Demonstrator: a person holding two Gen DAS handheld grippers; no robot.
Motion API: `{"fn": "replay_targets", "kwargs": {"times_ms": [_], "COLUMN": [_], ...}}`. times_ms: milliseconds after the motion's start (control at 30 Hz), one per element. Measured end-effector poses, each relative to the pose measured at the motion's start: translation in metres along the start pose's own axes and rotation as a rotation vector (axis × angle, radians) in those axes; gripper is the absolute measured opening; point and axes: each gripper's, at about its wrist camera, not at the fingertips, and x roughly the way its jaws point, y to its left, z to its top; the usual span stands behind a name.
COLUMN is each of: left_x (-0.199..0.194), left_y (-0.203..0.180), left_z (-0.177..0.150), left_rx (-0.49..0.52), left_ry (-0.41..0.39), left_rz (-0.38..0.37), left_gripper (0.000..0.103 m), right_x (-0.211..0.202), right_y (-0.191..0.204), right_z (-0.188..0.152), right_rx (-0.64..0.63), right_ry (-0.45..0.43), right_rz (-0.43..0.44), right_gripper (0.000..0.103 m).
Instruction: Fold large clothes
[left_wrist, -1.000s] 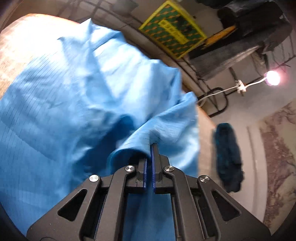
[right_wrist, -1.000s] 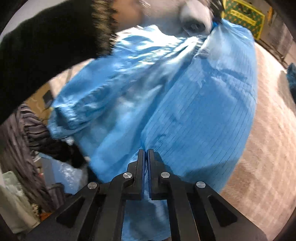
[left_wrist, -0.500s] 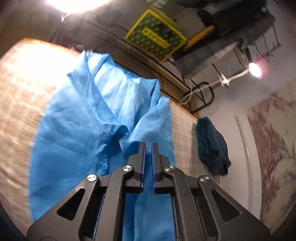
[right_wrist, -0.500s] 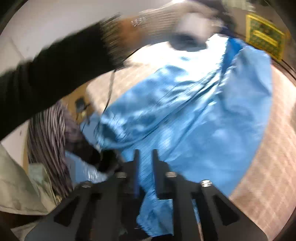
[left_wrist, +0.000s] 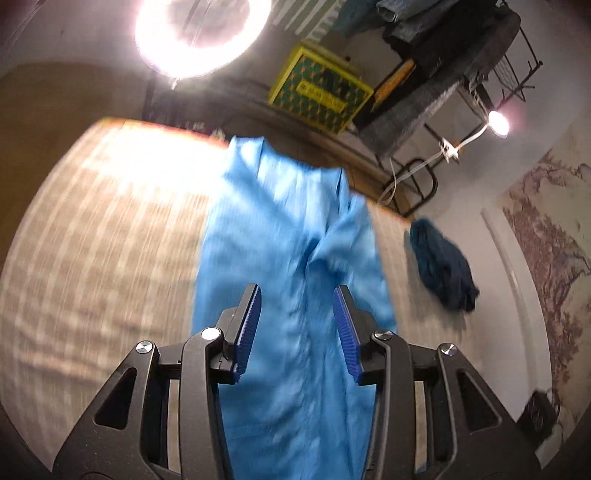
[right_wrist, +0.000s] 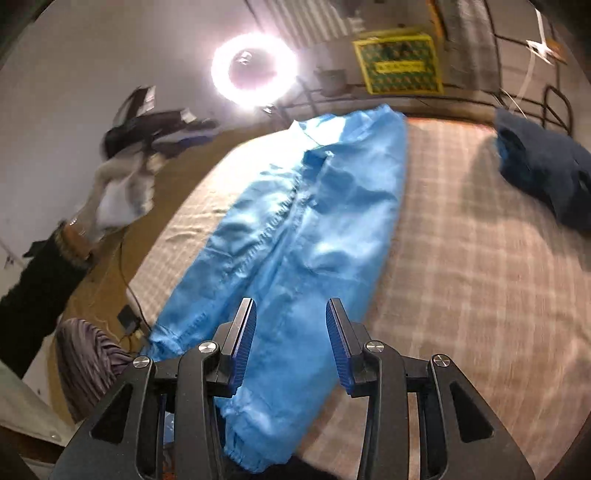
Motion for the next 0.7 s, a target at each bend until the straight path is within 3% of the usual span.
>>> {"fn": "replay_targets", "kwargs": {"times_ms": [267, 333, 367, 467, 700], "left_x": [-0.020, -0.023, -0.026, -0.036, -0.069], "left_y": [0.029, 0.035, 0.038, 0.037, 0.038], "left_z": [-0.114, -0.135, -0.144, -0.160, -0.173], "left_rx": [-0.053, -0.078, -0.097, -0.110, -0.107], "left_ry": [0.150, 0.182, 0.186, 0.192, 0.130], "left_rz": [-0.003, -0.011, -0.019, -0.043, -0.096], "left_gripper": [0.040, 0.040, 0.040, 0.040, 0.040], "right_x": [0.027, 0.038, 0.048, 0.076, 0.123], "right_y": [0.050, 0.066, 0.075, 0.082, 0.059], "right_z": [-0.045, -0.052, -0.053, -0.048, -0.017], "right_rx": [-0.133, -0.185, -0.225, -0.260, -0.101], "right_ry": [0.117, 0.130, 0.138, 0.185, 0.298], "right_rz": [-0.047, -0.068, -0.097, -0.183, -0.207], "right_gripper": [0.040, 0.060, 0.061, 0.061, 0.057]}}
